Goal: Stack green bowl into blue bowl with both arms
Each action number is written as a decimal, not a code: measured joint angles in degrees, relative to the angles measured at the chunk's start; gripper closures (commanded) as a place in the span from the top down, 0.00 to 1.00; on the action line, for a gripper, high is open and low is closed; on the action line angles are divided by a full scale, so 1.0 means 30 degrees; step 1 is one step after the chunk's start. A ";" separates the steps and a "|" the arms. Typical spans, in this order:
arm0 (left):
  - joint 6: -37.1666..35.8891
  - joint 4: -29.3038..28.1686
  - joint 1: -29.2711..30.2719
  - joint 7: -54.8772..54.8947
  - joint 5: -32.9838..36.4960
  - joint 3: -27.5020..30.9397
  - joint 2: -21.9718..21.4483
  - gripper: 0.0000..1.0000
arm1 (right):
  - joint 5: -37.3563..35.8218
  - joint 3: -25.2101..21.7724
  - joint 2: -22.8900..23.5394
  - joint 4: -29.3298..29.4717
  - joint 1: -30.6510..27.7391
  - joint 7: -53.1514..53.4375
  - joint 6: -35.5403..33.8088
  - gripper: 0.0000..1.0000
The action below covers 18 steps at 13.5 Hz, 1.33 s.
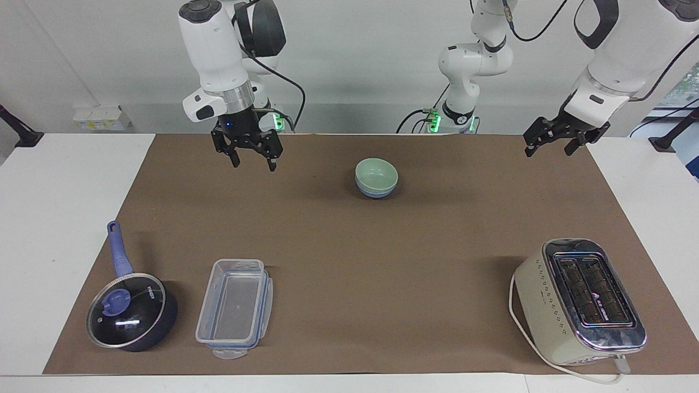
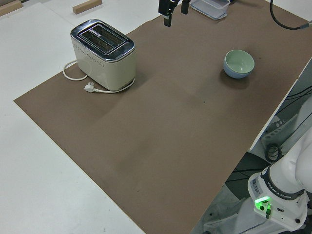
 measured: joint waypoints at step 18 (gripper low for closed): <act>-0.0002 0.0000 0.0000 0.0000 0.0000 0.0000 0.0000 1.00 | -0.2109 -0.5934 0.2321 0.8887 0.2885 -0.3136 -1.0083 1.00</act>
